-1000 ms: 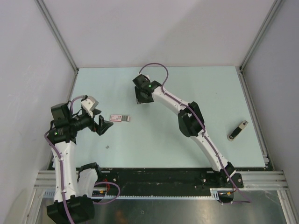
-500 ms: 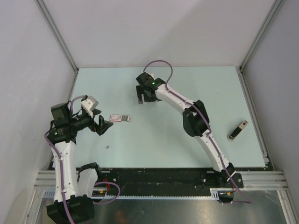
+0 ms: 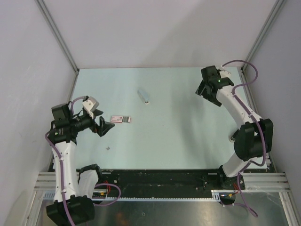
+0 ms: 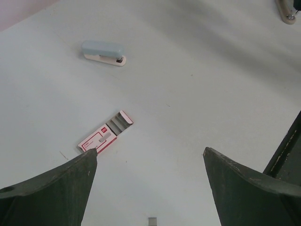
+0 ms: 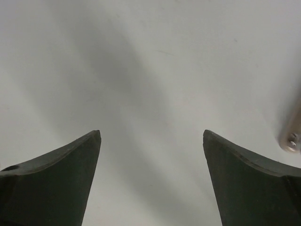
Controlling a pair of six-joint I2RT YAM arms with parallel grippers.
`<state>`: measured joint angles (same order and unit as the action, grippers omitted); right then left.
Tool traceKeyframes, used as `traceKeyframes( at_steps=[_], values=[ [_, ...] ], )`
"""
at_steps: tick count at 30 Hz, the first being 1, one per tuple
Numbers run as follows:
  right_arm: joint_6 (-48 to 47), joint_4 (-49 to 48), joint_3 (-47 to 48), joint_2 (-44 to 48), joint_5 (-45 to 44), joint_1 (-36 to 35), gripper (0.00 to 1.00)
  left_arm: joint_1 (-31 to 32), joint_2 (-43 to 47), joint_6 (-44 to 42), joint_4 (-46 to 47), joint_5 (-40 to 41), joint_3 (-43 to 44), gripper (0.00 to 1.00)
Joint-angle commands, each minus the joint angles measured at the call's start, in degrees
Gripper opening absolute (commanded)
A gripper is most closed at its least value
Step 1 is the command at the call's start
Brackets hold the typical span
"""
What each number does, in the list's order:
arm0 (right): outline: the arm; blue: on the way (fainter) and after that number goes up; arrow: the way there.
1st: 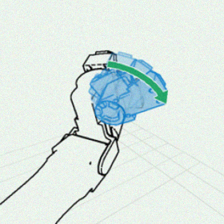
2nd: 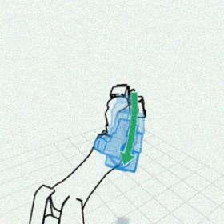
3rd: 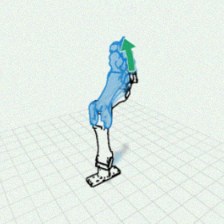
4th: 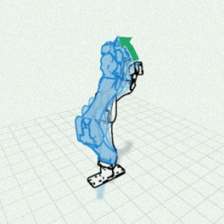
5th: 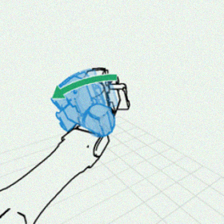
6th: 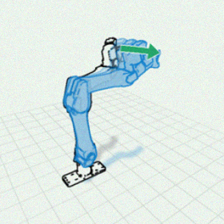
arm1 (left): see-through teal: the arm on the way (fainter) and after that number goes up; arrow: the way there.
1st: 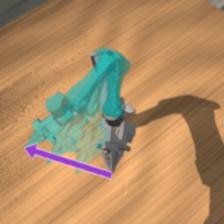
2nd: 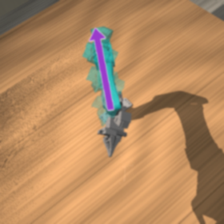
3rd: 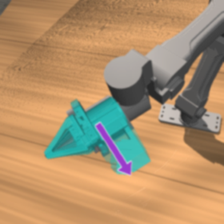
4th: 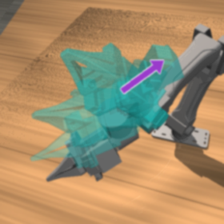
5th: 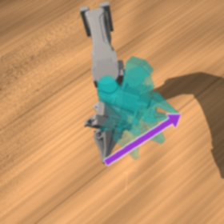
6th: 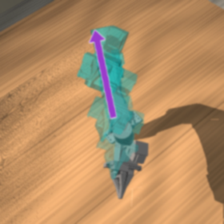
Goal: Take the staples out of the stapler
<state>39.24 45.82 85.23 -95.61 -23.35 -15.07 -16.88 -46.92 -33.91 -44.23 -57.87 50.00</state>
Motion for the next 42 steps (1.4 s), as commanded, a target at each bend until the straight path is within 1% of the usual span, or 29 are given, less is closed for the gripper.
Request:
traceKeyframes(
  at_steps=[1, 3, 5, 9, 12, 16, 22, 28, 33, 37, 42],
  values=[
    [7.13, 9.99, -3.39, 3.89, -8.11, -0.44, 0.98, 0.3, -0.65, -0.98, 0.74, -3.94, 1.48, 1.0],
    [7.57, 11.79, -6.19, 5.82, -3.52, 4.32, 0.99, 0.34, -1.27, -0.96, 1.01, -3.82, 1.41, 0.99],
    [6.96, 10.7, -10.78, 9.77, 1.83, 9.13, 0.99, 0.36, -1.85, -0.76, 1.19, -3.83, 1.64, 0.99],
    [4.94, 8.82, -20.0, 19.64, 11.18, 19.32, 0.92, 0.59, -2.49, 0.55, 2.63, -3.19, 1.06, 1.0],
    [3.7, 10.79, -22.63, 24.87, 10.29, 23.97, 0.9, 1.02, -4.01, 2.58, 4.49, -2.2, 0.25, 0.99],
    [1.96, 12.25, -24.39, 27.15, 9.39, 28.13, 0.92, 1.34, -7.21, 3.73, 5.68, -2.47, -0.43, 0.99],
    [1.91, 9.97, -28.25, 25.83, 9.71, 30.16, 0.92, 1.39, -7.94, 2.21, 6.51, -2.93, -1.95, 0.99],
    [2.52, 5.82, -30.98, 21.17, 11.67, 30.87, 0.91, 1.42, -9.56, 3.52, 8.3, -1.07, -2.12, 0.99],
    [2.34, 3.82, -31.47, 17.31, 9.46, 30.89, 0.88, 1.44, -12.53, 4.76, 9.65, -0.85, -1.91, 1.0],
    [2.01, 2.02, -32.45, 15.16, 7.88, 31.01, 0.79, 1.53, -13.94, 4.83, 10.06, -0.84, -1.47, 0.99],
    [2.26, -0.45, -33.25, 12.85, 6.79, 31.06, 0.6, 1.53, -14.38, 5.09, 10.21, -0.2, -0.92, 0.99]
  ],
)
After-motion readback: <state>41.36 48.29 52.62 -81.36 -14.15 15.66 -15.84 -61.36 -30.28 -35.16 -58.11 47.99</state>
